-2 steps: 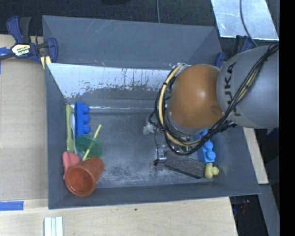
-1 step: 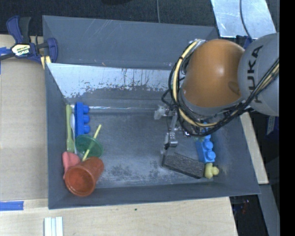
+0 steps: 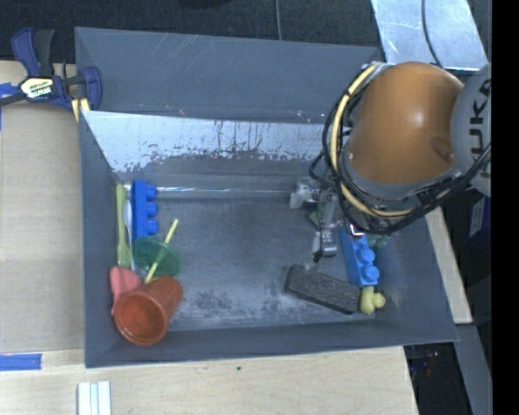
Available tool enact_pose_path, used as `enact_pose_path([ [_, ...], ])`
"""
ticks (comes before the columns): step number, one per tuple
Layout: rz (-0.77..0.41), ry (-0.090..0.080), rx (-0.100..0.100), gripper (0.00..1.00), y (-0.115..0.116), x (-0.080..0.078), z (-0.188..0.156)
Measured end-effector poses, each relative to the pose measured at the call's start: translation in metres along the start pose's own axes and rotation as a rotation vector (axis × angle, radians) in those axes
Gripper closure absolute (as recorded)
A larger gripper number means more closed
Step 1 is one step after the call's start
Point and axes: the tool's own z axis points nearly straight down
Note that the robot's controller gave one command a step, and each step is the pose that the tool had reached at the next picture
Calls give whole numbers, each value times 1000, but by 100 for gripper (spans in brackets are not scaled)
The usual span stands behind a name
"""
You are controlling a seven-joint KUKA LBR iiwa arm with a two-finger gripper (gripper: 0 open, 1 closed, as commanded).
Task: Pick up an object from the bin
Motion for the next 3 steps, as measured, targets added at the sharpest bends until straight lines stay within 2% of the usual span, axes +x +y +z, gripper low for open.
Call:
enact_pose_path([
  [1,14,-10,-3,0,48,38,12],
  [2,-3,-7,-1,0,-10,41,26],
  [3,56,-13,-6,0,-42,23,21],
])
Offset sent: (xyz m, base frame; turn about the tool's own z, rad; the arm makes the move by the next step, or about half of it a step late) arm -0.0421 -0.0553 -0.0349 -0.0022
